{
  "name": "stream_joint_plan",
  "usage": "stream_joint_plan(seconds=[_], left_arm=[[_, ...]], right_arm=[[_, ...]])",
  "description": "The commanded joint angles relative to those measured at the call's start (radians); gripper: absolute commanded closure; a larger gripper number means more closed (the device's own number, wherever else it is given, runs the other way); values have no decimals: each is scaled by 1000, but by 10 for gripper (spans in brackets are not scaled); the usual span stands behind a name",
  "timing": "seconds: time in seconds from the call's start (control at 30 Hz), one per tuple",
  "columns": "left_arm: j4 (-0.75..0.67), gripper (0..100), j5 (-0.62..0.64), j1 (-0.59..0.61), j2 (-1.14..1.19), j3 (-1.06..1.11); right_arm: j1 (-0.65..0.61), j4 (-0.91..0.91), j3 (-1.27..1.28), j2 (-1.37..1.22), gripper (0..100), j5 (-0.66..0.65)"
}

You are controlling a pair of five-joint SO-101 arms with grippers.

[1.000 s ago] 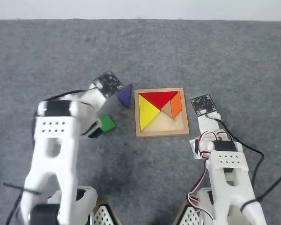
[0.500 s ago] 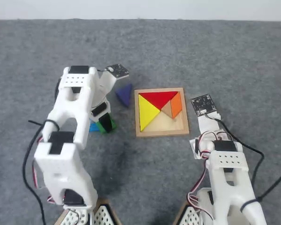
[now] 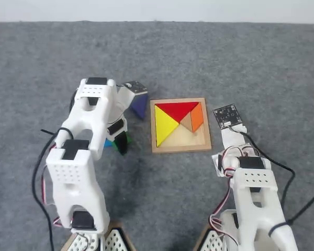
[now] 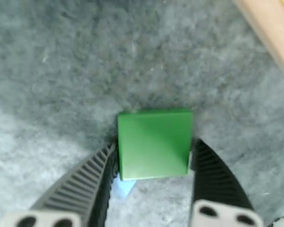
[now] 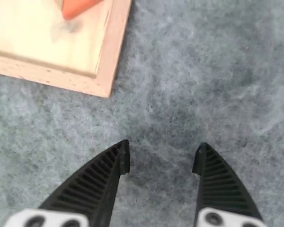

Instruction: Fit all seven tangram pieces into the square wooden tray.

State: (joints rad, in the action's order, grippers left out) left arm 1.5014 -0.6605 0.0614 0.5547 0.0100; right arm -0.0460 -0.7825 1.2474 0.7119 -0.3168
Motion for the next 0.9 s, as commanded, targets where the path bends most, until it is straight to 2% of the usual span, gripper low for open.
stream_joint_plan(seconds=[0.0, 0.13, 0.3, 0.5, 0.67, 0.87], left_arm=[[-32, 823, 51, -54, 2, -2], [-34, 875, 83, -69, -6, 4], [-32, 889, 95, -69, -18, 2], [14, 889, 107, -91, -222, 2], [52, 889, 192, -213, -387, 4], [-69, 889, 384, -425, -347, 5]], right_arm=[[5, 19, -9, 19, 772, -2], [5, 18, -9, 19, 772, -2], [7, 18, -9, 19, 772, -2], [8, 18, -9, 19, 772, -2], [8, 15, -9, 19, 772, -2], [12, 13, -9, 27, 772, 3]])
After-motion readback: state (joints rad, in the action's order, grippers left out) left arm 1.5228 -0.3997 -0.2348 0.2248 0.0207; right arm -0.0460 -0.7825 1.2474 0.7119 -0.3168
